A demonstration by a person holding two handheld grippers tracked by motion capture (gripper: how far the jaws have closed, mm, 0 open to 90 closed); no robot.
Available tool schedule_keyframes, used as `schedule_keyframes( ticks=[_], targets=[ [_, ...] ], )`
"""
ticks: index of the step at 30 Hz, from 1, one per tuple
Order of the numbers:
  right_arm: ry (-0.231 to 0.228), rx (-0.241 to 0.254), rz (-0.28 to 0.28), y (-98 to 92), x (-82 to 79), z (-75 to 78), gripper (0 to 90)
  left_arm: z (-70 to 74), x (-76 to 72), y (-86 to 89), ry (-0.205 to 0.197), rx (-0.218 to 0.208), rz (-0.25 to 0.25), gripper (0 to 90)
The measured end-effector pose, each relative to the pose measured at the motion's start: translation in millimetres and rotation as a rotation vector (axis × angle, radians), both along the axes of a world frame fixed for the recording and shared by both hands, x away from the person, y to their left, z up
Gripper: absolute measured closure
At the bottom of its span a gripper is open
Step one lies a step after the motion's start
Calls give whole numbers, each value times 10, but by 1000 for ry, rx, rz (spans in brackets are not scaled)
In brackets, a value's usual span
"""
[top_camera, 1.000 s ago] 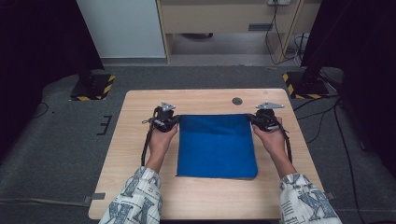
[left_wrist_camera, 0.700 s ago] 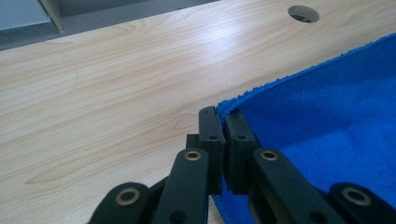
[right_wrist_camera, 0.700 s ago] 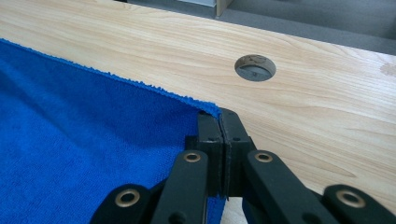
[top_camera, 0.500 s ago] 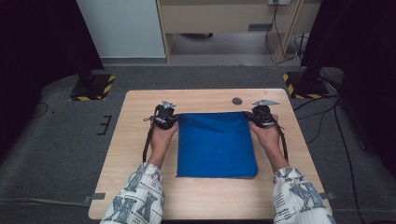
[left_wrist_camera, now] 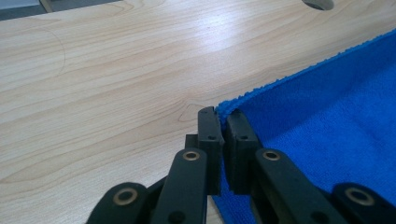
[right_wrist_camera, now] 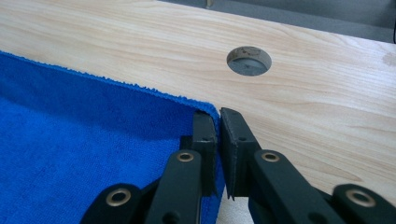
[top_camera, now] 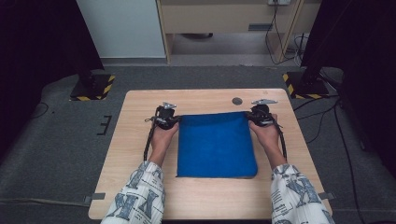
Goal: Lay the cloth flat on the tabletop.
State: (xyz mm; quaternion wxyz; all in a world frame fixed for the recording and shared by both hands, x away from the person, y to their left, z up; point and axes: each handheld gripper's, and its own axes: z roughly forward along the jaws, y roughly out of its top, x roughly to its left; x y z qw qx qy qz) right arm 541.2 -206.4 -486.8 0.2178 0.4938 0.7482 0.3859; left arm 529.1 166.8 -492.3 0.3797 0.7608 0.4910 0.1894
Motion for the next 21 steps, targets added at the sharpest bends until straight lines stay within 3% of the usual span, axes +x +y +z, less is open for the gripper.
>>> schedule_keyframes(
  ticks=[8,10,16,18,21],
  targets=[
    [8,-3,-7,1,16,-27,834,-14,16,-1,-2,5,5,852],
    [8,-4,-14,1,31,-32,789,-22,33,-4,9,8,8,808],
    [15,-4,-58,-44,51,-51,576,3,63,-33,-24,47,12,619],
    [15,-2,-57,-63,52,-43,520,22,72,-40,-31,38,18,554],
    [0,-32,-51,-56,29,-11,442,50,68,-52,-46,44,15,437]
  ],
)
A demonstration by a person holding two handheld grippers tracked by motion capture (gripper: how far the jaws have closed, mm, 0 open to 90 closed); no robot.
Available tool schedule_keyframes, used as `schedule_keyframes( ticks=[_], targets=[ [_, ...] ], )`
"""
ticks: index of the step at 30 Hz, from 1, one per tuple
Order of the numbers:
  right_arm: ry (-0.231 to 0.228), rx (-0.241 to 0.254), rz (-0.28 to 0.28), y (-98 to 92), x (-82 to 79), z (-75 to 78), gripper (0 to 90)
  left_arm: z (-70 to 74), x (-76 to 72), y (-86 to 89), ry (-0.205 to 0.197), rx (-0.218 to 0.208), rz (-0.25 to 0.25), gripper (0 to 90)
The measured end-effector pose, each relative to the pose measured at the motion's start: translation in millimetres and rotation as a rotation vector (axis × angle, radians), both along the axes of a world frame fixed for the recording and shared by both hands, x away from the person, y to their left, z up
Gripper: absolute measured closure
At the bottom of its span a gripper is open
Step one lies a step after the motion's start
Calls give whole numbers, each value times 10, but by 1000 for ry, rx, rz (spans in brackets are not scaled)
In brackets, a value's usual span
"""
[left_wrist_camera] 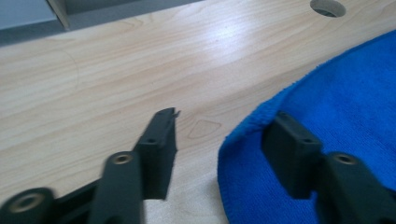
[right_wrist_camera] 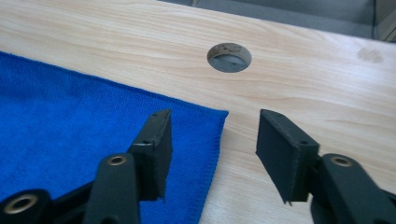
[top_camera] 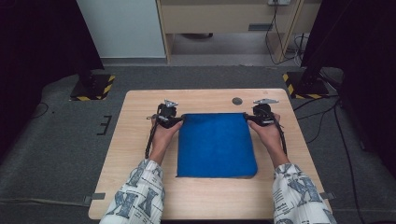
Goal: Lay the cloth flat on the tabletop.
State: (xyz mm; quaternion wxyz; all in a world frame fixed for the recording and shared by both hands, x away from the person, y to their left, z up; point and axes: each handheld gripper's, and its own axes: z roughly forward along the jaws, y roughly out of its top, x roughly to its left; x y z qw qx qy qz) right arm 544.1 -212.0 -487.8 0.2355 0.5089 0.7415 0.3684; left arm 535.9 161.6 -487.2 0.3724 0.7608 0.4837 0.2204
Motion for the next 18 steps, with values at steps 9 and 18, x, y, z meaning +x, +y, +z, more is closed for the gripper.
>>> schedule_keyframes(
  ticks=[9,18],
  targets=[
    [-14,-1,6,0,-52,82,369,36,4,28,-6,-25,-6,235],
    [-30,3,19,55,-112,111,359,-47,-88,23,9,-1,-18,149]
  ],
)
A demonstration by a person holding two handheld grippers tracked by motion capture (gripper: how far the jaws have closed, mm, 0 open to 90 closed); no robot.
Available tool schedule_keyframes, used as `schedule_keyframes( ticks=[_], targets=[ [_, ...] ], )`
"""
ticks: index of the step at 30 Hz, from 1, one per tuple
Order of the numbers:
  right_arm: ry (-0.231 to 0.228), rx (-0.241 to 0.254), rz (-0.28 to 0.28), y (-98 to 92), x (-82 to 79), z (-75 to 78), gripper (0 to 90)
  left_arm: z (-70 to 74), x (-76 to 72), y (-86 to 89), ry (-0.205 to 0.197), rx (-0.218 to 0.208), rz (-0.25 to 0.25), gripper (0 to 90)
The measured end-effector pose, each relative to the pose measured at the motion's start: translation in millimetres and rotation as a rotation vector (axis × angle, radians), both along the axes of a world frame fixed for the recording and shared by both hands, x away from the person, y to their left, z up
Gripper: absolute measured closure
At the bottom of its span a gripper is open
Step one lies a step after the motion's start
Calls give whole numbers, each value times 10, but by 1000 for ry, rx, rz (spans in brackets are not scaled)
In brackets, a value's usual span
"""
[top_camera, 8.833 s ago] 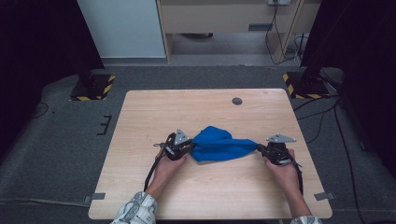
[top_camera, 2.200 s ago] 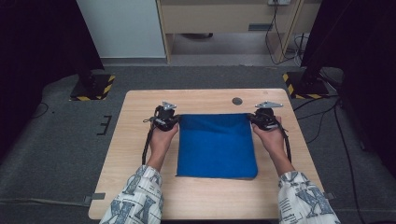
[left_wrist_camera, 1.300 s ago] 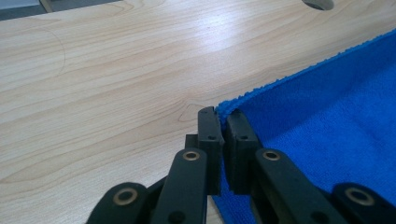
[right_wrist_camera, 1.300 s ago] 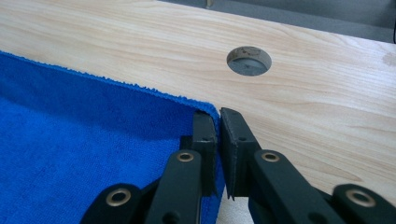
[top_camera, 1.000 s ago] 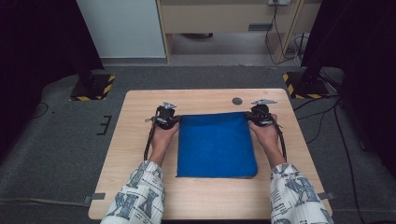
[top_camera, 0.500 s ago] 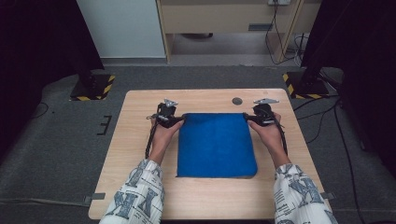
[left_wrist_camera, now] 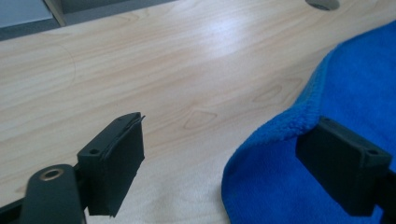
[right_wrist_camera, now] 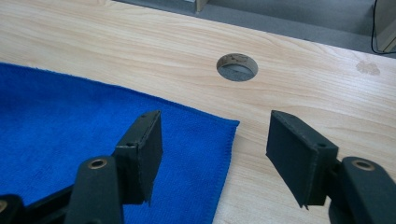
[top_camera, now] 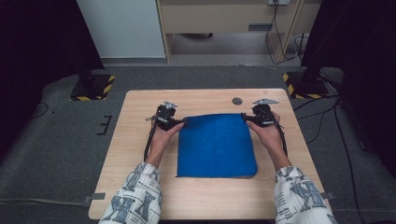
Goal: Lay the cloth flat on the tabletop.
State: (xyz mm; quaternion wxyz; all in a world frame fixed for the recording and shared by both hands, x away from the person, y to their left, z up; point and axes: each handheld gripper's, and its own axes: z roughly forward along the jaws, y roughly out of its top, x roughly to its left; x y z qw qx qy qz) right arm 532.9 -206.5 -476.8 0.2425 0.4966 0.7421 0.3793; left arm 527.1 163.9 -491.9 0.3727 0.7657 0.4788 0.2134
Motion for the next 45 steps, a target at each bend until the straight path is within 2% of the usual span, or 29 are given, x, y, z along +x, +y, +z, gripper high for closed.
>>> schedule_keyframes(
  ticks=[5,10,14,18,22,25,26,28,34,39,45],
  targets=[
    [-8,2,4,8,-52,36,361,-200,-66,-15,32,47,-7,132],
    [-16,2,12,11,-78,51,366,-351,-90,-65,49,67,-17,114],
    [-14,7,9,-1,-90,32,369,-371,-110,-80,38,57,-21,112],
    [-12,7,11,-24,-110,3,374,-337,-128,-65,26,51,-24,111],
    [-10,7,11,-60,-141,-15,382,-276,-141,16,5,18,-4,112],
    [-7,14,4,-89,-160,-21,383,-204,-151,72,-13,-40,4,112],
    [-7,11,6,-99,-167,-21,384,-176,-157,78,-24,-43,1,112],
    [-8,12,6,-118,-180,-18,385,-112,-165,73,-34,-28,-6,109],
    [-10,18,4,-141,-222,-9,385,68,-177,89,-72,-35,4,97],
    [-14,13,17,-122,-249,10,383,170,-171,171,-103,-37,30,105],
    [-8,13,44,-58,-279,-2,382,198,-167,223,-91,-26,36,104]
  ],
)
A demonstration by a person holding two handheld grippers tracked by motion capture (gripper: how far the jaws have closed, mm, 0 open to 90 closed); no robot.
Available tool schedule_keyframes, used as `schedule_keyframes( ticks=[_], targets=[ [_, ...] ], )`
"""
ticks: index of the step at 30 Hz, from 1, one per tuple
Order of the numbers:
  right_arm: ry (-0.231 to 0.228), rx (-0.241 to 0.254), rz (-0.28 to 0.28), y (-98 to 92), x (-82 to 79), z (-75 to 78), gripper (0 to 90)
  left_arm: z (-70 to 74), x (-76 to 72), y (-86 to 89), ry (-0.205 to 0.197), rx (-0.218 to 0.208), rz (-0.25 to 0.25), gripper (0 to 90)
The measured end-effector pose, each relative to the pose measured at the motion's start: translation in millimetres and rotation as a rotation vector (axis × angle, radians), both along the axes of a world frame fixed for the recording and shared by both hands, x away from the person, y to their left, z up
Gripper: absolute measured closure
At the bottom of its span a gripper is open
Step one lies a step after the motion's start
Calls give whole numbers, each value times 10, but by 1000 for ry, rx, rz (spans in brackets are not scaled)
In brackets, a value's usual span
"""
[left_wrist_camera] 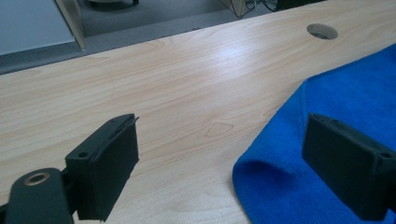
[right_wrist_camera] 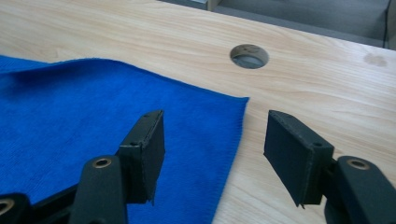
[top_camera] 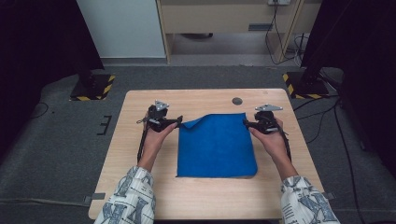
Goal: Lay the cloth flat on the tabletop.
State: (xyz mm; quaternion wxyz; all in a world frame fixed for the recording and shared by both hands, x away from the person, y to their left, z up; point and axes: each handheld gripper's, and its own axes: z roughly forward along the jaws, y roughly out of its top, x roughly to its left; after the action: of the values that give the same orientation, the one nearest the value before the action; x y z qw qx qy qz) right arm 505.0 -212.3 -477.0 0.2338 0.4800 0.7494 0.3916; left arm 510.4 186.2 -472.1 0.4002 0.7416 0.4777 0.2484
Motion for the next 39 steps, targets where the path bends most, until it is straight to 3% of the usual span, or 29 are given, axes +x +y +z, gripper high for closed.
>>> schedule_keyframes(
  ticks=[6,10,15,23,33,39],
  targets=[
    [6,-5,22,96,-21,-81,414,3,-41,31,-8,8,8,105],
    [7,-9,40,127,-41,-105,458,112,-96,178,-34,12,27,115],
    [12,15,74,186,-67,-136,596,179,-192,368,-40,18,42,121],
    [20,20,161,405,-149,-156,771,-5,-333,513,-17,-5,44,121],
    [27,20,231,698,-193,-162,834,-226,-430,546,11,-31,38,126],
    [39,24,253,870,-202,-196,866,-274,-454,570,20,-27,36,126]
  ],
)
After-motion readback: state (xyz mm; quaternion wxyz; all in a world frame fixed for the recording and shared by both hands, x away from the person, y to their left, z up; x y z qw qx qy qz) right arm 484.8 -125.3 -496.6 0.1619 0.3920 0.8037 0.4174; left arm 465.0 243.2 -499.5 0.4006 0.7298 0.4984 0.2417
